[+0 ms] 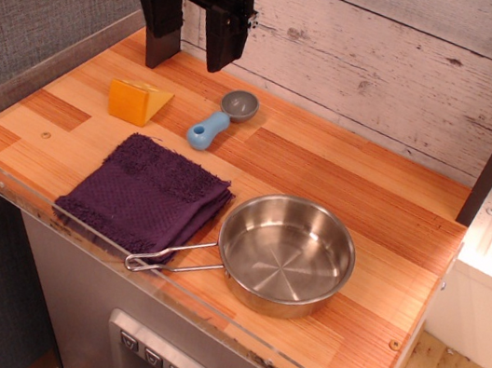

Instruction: Place the cheese behind the pot.

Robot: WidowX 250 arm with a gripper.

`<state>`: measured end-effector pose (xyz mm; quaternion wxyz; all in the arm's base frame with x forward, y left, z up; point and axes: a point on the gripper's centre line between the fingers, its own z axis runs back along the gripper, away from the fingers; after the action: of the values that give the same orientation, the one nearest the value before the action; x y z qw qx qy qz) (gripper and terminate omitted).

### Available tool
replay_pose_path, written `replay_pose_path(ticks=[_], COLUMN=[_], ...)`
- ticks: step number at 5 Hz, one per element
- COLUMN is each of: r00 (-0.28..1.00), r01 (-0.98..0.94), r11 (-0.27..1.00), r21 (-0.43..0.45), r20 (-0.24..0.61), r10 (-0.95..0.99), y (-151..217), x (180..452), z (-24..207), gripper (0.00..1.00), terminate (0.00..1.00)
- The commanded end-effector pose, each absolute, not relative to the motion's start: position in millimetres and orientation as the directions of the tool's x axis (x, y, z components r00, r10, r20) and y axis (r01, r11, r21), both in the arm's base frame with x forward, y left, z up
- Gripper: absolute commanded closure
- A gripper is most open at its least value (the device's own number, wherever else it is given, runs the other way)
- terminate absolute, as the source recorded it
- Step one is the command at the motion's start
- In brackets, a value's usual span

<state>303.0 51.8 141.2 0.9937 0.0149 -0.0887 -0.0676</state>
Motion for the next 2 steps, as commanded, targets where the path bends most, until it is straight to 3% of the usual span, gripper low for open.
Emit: replay_pose_path(ticks=[1,2], r00=[0.975,0.984], r01=[0.132,0.085], r11=[0.99,0.996], r21=[0.042,0.033], r20=[0.174,0.156], r10=[-0.137,-0.09], y=[52,66], x=[303,309], z=[141,133], gripper=[0.0,0.0], terminate=[0.0,0.0])
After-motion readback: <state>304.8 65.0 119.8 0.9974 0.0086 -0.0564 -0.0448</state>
